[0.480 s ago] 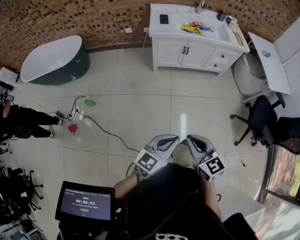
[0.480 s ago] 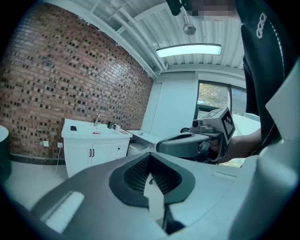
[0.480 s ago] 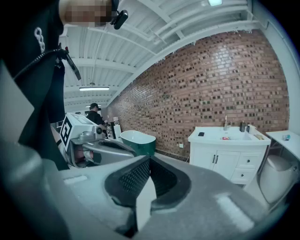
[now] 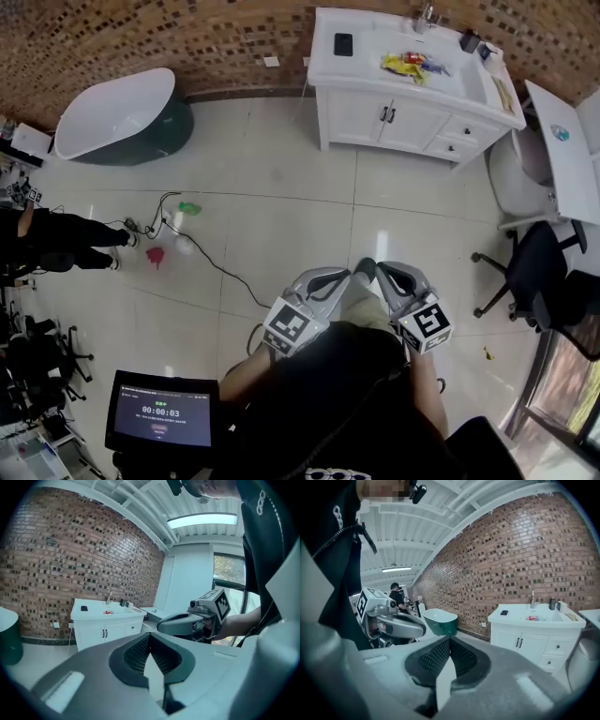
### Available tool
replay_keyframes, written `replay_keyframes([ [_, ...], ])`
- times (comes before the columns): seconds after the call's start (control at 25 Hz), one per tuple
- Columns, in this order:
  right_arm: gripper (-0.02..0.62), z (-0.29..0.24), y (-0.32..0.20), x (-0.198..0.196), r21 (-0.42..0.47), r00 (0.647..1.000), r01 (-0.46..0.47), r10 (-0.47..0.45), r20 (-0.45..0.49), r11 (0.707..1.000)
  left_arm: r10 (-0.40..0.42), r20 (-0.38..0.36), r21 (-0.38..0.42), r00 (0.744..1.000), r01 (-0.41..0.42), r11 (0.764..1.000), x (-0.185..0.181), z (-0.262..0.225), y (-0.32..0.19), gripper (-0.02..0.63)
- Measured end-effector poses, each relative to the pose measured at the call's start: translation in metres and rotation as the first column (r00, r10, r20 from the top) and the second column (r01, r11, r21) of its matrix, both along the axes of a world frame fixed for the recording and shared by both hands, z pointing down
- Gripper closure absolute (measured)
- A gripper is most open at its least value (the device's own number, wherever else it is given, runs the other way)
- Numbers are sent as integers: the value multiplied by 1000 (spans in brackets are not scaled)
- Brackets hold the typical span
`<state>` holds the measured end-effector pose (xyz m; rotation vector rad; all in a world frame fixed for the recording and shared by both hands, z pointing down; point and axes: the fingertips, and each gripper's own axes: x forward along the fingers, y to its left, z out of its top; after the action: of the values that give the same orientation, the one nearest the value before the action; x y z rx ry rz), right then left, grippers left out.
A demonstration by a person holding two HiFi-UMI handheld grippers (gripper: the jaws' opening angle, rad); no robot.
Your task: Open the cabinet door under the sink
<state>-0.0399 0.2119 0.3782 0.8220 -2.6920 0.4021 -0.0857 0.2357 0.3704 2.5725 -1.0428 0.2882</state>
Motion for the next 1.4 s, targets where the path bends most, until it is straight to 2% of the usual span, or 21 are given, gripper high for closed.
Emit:
replay_keyframes([
  [0.2, 604, -2, -73, 20, -4, 997, 66, -66, 27, 998, -18, 32, -7, 999, 19, 1000, 22, -8, -71, 589],
  [0.4, 604, 0, -116, 43, -10, 990, 129, -128, 52, 992, -21, 54, -3, 998, 21, 1000, 50, -9, -120, 589],
  [0.68, 604, 17, -165, 58, -58, 990, 122, -118, 77, 991, -18, 72, -40, 997, 21, 999, 58, 3, -167, 589],
  [0.92, 604, 34, -229, 72, -91, 999, -2, 7, 48, 996, 17, 44, -51, 999, -15, 999, 60, 13, -216, 589],
  [1.12, 604, 38, -290, 80, -115, 992, -110, 116, 41, 987, 55, 14, -36, 998, -55, 998, 51, 14, -267, 589],
  [1.28, 604, 47, -335, 74, -108, 987, -158, 158, -12, 982, 44, -20, -55, 999, -45, 997, 26, 29, -313, 589],
  [1.4, 604, 63, -366, 69, -83, 982, -173, 166, -86, 981, 62, -19, -72, 998, -63, 995, 14, 46, -346, 589],
])
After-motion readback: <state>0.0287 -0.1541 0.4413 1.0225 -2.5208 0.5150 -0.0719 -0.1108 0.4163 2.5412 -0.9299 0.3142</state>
